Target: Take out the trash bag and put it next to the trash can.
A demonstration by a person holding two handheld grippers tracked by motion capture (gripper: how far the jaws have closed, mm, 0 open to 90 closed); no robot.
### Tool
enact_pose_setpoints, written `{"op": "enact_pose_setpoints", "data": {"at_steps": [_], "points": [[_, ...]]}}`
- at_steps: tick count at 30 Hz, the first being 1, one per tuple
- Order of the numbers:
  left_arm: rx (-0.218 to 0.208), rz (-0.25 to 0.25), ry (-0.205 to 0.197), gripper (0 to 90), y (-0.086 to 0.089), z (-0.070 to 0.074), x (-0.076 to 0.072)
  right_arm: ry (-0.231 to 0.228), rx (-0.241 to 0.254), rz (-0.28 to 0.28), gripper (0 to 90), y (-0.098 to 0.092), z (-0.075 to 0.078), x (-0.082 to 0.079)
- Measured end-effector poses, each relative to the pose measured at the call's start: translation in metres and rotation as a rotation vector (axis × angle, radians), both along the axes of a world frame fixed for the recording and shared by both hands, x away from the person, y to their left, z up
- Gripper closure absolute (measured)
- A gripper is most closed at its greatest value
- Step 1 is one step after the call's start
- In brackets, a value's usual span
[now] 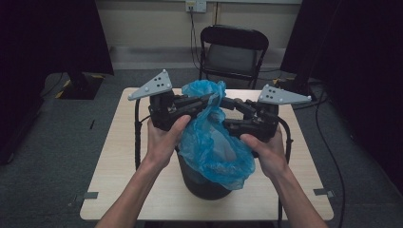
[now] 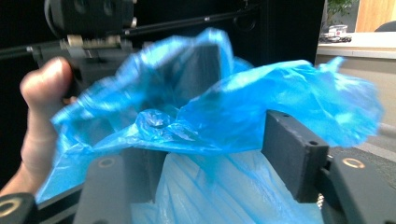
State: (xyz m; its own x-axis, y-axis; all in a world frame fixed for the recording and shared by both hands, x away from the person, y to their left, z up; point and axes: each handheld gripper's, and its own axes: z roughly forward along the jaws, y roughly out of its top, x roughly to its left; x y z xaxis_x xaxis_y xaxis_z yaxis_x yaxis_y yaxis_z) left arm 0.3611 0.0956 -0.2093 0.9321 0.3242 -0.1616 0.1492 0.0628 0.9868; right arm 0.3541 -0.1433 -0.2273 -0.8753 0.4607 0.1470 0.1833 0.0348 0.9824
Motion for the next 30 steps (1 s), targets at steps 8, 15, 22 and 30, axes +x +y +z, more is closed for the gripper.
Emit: {"op": "enact_pose_setpoints", "data": {"at_steps": [8,15,22,30], "points": [[0.038,0.009,-0.027,57.9,-0.001,0.002,-0.008,-0.014,-0.039,0.045,88.3,0.006,0.002,0.002],[0.052,0.047,-0.032,30.9,0.005,-0.009,-0.005,-0.039,0.006,0.01,90.0,-0.009,0.018,0.003],[0.095,0.035,-0.011,29.5,-0.013,-0.013,0.008,-0.086,0.067,0.004,90.0,-0.012,0.045,-0.004],[0.12,-0.026,-0.06,88.6,-0.019,-0.007,0.004,-0.087,0.027,0.018,88.7,-0.006,0.037,-0.007]]}}
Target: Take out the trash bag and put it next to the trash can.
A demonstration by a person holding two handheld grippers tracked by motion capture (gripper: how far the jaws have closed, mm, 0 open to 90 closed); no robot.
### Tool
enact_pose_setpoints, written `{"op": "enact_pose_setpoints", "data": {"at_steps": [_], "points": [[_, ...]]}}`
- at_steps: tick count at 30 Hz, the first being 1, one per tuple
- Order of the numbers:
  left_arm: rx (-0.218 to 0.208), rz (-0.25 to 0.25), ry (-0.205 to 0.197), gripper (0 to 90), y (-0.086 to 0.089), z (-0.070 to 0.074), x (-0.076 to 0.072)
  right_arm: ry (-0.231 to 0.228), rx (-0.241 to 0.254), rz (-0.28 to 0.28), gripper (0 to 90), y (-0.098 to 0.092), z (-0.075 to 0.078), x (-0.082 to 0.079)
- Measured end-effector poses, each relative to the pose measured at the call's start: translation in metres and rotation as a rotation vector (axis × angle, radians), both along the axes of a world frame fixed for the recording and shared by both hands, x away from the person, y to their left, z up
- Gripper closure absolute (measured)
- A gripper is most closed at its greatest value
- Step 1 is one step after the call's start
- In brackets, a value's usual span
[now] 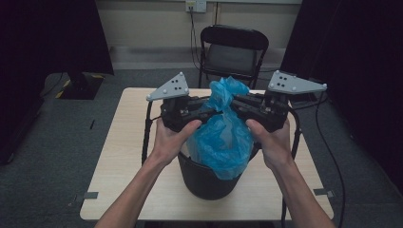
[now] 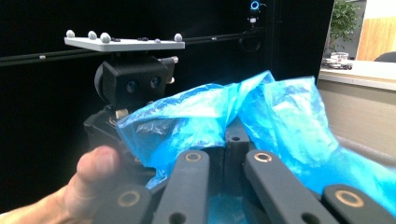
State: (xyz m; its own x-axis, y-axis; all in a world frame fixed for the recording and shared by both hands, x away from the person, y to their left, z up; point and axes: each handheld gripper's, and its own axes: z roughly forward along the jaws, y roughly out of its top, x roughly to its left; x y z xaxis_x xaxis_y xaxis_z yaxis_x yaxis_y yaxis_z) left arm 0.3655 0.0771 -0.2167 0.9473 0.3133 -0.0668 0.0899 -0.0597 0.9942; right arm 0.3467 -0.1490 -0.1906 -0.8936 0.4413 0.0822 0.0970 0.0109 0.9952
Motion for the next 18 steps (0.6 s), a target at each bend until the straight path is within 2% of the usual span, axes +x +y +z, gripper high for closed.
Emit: {"op": "enact_pose_setpoints", "data": {"at_steps": [4,8,10,12,15,18], "points": [[0.008,0.01,-0.004,89.8,0.008,0.003,0.001,-0.013,-0.011,-0.024,64.9,-0.007,0.0,-0.005],[-0.025,0.048,0.004,89.8,0.021,0.007,0.005,-0.014,0.009,-0.071,45.1,-0.027,0.002,-0.009],[-0.028,0.064,0.006,89.8,0.024,0.009,0.006,0.005,0.037,-0.047,33.3,-0.035,0.0,-0.009],[-0.026,0.065,0.003,89.8,0.022,0.012,0.007,0.012,0.048,-0.017,22.9,-0.035,-0.003,-0.008],[-0.025,0.052,-0.008,89.8,0.013,0.019,0.005,0.041,0.013,0.024,16.1,-0.022,-0.011,-0.004],[-0.03,0.024,-0.016,89.8,0.004,0.027,0.003,0.071,-0.023,0.042,15.5,-0.008,-0.02,0.004]]}}
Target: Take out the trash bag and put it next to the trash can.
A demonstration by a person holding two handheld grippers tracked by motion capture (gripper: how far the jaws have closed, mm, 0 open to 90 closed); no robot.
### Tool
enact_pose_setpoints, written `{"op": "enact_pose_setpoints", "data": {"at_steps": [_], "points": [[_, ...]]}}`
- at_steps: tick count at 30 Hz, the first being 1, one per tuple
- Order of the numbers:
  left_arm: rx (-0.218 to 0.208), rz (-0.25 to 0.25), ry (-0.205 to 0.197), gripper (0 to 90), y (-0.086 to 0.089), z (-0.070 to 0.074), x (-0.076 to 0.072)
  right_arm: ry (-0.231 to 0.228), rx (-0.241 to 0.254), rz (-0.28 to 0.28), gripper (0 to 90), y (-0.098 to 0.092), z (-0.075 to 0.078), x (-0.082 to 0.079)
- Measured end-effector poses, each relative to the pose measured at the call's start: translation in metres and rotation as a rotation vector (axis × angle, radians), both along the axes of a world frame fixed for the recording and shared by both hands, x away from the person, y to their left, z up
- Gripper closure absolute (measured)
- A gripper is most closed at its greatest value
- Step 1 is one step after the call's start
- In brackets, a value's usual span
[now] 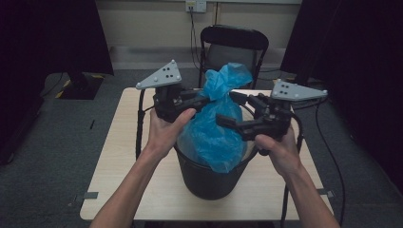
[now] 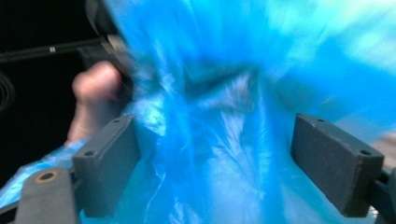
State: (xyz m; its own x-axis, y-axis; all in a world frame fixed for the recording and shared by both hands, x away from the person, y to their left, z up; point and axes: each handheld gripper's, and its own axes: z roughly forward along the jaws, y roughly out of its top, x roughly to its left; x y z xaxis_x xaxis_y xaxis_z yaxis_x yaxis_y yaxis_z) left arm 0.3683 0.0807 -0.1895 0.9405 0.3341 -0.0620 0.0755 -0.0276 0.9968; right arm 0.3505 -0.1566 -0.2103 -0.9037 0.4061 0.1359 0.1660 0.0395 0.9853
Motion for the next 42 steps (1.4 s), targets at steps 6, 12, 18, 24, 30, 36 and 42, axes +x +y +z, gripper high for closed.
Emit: {"op": "enact_pose_setpoints", "data": {"at_steps": [6,12,18,24,30,36,42], "points": [[-0.027,-0.057,0.009,89.8,-0.013,0.005,0.0,-0.01,-0.062,-0.054,26.9,0.014,-0.006,0.008],[-0.038,-0.053,0.007,78.6,-0.006,0.002,-0.002,0.002,-0.029,-0.023,79.3,0.008,-0.006,0.015],[-0.033,0.0,0.004,27.6,0.01,-0.002,-0.005,-0.013,0.001,-0.032,86.9,0.001,0.001,0.018],[0.01,-0.022,0.004,8.5,0.001,-0.018,0.001,-0.018,0.016,-0.06,87.3,0.006,0.016,0.016],[0.127,0.095,-0.08,21.5,-0.013,-0.022,-0.001,0.03,0.071,-0.039,87.3,0.005,0.023,0.017],[0.125,0.059,-0.05,73.0,-0.018,-0.027,0.007,0.046,0.078,-0.02,78.9,-0.002,0.018,0.019],[0.065,0.04,-0.008,83.9,-0.006,-0.027,0.015,-0.018,0.015,-0.108,34.2,-0.012,0.015,0.014]]}}
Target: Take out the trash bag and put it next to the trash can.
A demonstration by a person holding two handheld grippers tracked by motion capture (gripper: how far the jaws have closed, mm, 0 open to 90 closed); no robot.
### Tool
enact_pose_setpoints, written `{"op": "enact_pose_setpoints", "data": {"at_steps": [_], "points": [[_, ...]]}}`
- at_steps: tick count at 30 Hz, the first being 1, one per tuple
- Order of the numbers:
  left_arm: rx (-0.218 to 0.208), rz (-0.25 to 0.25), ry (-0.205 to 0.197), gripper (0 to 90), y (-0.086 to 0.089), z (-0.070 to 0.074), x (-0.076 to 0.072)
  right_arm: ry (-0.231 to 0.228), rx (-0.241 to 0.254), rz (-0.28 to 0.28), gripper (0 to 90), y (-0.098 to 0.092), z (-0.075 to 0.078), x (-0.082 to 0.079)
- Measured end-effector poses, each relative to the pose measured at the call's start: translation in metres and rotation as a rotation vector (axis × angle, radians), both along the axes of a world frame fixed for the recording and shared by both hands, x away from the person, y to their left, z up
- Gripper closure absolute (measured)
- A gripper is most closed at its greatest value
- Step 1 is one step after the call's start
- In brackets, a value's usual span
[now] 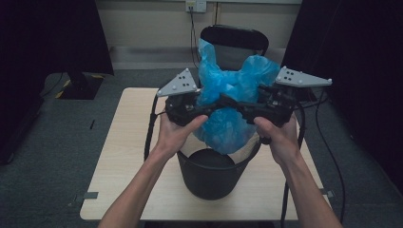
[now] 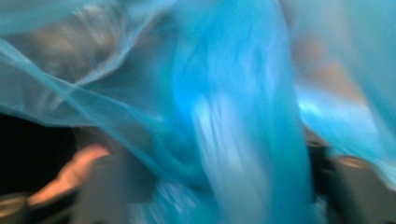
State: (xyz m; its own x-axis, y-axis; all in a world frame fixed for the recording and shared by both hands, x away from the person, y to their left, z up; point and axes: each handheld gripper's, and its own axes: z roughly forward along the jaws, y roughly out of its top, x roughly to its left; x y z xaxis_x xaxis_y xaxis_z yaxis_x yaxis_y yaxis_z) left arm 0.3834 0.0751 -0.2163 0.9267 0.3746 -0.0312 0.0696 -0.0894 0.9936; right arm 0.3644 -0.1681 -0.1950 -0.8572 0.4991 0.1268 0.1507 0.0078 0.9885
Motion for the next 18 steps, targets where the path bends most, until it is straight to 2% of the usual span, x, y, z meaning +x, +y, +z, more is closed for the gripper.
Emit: {"op": "enact_pose_setpoints", "data": {"at_steps": [2,6,7,10,12,14,17,18], "points": [[-0.016,0.005,0.002,84.0,0.005,0.003,0.0,-0.003,-0.039,-0.028,24.9,-0.002,-0.004,0.001],[-0.049,-0.008,0.001,83.9,0.007,0.013,0.0,-0.003,-0.069,-0.012,15.5,0.003,-0.015,0.005],[-0.059,-0.008,-0.002,83.9,0.007,0.016,-0.001,-0.013,-0.069,-0.005,14.8,0.006,-0.017,0.006],[-0.102,-0.019,-0.007,83.9,0.01,0.023,-0.003,-0.024,-0.017,0.009,14.6,0.013,-0.021,0.01],[-0.106,-0.027,-0.004,83.9,0.009,0.025,-0.004,-0.039,0.003,0.012,14.1,0.019,-0.02,0.013],[-0.105,-0.037,0.002,84.0,0.009,0.025,-0.004,-0.053,-0.008,0.002,14.1,0.025,-0.019,0.016],[-0.083,-0.051,0.0,84.0,0.006,0.025,-0.004,-0.047,-0.008,0.007,15.9,0.031,-0.022,0.022],[-0.082,-0.05,0.004,83.9,0.005,0.024,-0.004,-0.049,-0.008,0.006,18.9,0.032,-0.023,0.023]]}}
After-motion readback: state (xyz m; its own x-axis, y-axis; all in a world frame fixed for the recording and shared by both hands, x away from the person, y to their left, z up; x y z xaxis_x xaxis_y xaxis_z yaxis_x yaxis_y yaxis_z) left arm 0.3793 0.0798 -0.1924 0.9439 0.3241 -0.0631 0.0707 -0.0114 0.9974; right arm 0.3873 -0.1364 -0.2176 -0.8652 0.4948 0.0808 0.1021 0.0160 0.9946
